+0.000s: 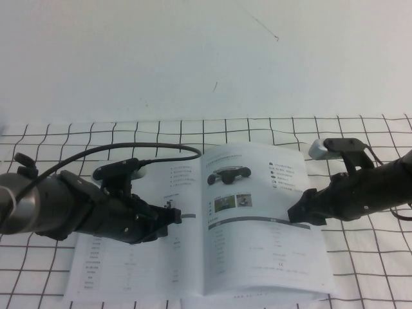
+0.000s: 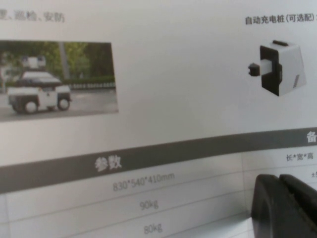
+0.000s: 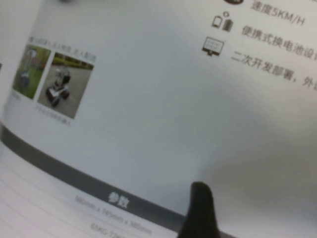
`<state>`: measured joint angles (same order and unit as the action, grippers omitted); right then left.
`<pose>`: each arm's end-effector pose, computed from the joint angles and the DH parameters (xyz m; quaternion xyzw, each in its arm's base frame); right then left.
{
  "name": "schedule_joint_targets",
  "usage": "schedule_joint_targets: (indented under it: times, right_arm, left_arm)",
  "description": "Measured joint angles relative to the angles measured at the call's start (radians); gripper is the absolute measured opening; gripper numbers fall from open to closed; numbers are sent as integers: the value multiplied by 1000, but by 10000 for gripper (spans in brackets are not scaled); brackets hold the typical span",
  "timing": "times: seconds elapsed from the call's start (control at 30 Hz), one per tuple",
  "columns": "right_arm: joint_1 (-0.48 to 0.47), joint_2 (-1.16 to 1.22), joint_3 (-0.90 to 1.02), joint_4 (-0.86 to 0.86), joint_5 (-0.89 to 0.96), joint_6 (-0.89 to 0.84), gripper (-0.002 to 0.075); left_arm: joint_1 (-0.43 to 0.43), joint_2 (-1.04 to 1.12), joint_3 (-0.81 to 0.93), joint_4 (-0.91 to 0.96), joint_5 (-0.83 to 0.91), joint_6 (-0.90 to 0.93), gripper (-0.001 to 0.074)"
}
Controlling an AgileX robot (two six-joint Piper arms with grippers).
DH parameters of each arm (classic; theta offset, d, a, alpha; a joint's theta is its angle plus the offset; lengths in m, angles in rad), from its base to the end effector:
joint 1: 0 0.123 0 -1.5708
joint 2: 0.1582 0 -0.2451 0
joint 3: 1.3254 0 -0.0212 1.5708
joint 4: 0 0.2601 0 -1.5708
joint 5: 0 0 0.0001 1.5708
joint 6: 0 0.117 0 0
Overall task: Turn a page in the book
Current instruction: Open the closed book
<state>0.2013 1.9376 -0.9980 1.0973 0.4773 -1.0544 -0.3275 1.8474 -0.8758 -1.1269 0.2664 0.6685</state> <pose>0.3430 0.1189 0.0589 -0.1487 0.9387 0.2248 0.2149 0.3184 -0.1376 0.0618 -0.0220 0.9531 -0.2115 0.2152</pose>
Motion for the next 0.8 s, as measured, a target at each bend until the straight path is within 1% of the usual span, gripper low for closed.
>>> schedule_joint_targets:
  times: [0.23, 0.43, 0.53, 0.63, 0.8]
  right_arm:
    - [6, -38, -19, 75, 107, -32, 517]
    - [6, -73, -20, 148, 129, -85, 517]
    - [6, -73, -20, 112, 124, -80, 517]
    - [4, -73, -20, 32, 125, -25, 517]
    - [4, -73, -32, -64, 154, 13, 498]
  left_arm:
    - [0, 2, -2, -4, 7, 0, -3]
    - [0, 2, -2, -7, 9, 0, -3]
    - [0, 2, -2, -9, 11, 0, -3]
    - [4, 4, -2, -30, 30, 3, -2]
    - [5, -3, -11, -62, 146, 38, -2]
